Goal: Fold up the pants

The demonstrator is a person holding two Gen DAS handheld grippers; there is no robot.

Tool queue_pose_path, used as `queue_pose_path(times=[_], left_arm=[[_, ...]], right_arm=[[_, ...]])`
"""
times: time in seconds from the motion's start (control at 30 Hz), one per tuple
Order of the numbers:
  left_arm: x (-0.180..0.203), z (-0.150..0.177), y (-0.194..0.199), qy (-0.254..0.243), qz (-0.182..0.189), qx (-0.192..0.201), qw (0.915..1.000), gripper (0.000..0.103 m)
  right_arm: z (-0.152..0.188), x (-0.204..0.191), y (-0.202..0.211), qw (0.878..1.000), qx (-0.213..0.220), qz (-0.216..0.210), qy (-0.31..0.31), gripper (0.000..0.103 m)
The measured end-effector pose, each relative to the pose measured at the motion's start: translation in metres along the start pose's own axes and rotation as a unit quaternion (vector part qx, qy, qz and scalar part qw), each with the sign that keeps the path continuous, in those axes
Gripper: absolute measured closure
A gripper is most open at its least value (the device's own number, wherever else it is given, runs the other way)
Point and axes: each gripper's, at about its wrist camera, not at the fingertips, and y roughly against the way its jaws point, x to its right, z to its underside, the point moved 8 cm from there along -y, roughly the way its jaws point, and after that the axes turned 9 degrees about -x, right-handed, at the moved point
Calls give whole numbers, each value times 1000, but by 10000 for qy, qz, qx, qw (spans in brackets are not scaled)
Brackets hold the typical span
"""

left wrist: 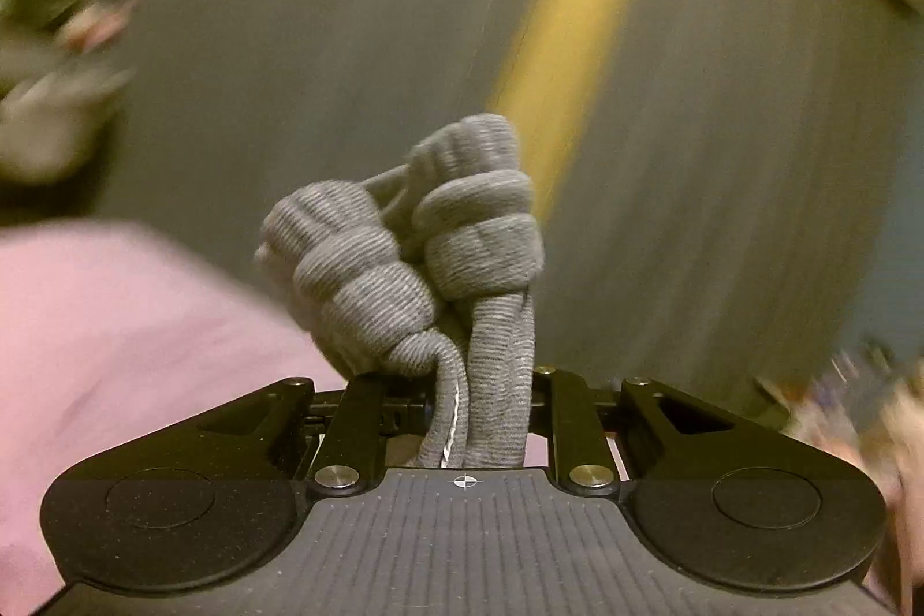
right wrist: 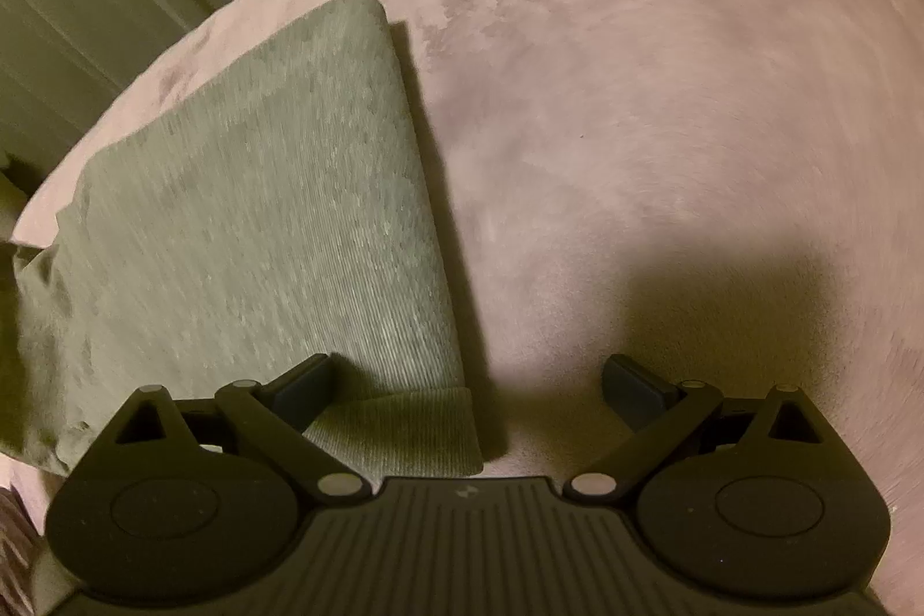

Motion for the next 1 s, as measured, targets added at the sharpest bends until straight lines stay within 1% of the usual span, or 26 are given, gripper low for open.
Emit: queue_pose_path(times=[0.07,0.1,0.17,0.2,0.23,0.27,0.3,0.33,0.37,0.4,0.43,0.47,0.5,0.53,0.57,0.6,0.63,0.67,0.7,0.73,0.77,0.83,0.87,0.93,0.97,1.0], left_arm=[[54,14,-7,-646,351,-84,9973,80],[81,29,-15,-875,583,-251,9941,78],[121,67,-33,-1182,833,-723,9868,75],[137,89,-43,-1305,926,-1020,9818,71],[152,117,-54,-1487,976,-1444,9734,70],[164,144,-62,-1709,954,-1872,9626,70],[172,172,-71,-2045,883,-2339,9464,69],[177,198,-78,-2423,731,-2783,9265,64],[177,217,-80,-2717,582,-3090,9096,64],[175,222,-77,-2889,512,-3038,9064,61],[173,220,-68,-2927,558,-2910,9091,47],[170,212,-60,-2808,673,-2888,9128,38],[166,200,-54,-2519,785,-2891,9202,16],[164,189,-44,-2149,859,-2828,9308,8],[151,175,-34,-1671,993,-2700,9430,7],[140,160,-28,-1257,1122,-2596,9509,7],[133,149,-23,-906,1145,-2494,9573,6],[121,137,-19,-586,1012,-2386,9640,5],[105,128,-19,-318,707,-2293,9703,3],[85,122,-25,-109,295,-2202,9750,2],[65,119,-30,69,-135,-2154,9764,2],[25,124,-40,523,-930,-2208,9695,2],[7,127,-42,793,-1173,-2214,9648,2],[-22,138,-42,1193,-1452,-2245,9562,2],[-30,145,-42,1280,-1542,-2264,9532,2],[-40,153,-41,1307,-1692,-2304,9493,2]], right_arm=[[-1,1,3,9999,71,-107,-74,4],[-1,3,5,9997,116,-162,-121,4],[-1,4,9,9993,207,-250,-197,4],[-2,4,10,9990,248,-278,-229,4],[-2,5,12,9988,288,-304,-254,4],[-2,5,13,9986,313,-331,-264,4],[-2,5,14,9985,331,-359,-266,4],[-2,5,15,9983,342,-379,-264,4],[-2,4,16,9983,342,-386,-258,4],[-2,4,17,9984,333,-393,-244,4],[-2,3,17,9984,316,-410,-223,4],[-2,2,17,9985,304,-414,-204,4],[-3,2,18,9985,300,-406,-188,4],[-4,0,18,9987,303,-382,-167,4],[-6,-1,21,9989,335,-304,-131,4],[-7,-5,27,9986,479,-223,-51,4],[-7,-10,34,9976,649,-212,68,4],[-8,-18,41,9962,801,-258,215,4],[-7,-25,45,9949,884,-371,306,4],[-5,-34,48,9937,878,-609,345,4],[-4,-43,47,9925,766,-891,344,4],[-2,-62,40,9870,393,-1530,293,4],[-2,-70,36,9837,253,-1758,278,4],[-3,-83,25,9762,16,-2153,254,4],[-5,-86,19,9732,-84,-2288,209,4],[-9,-86,11,9730,-196,-2296,128,4]])
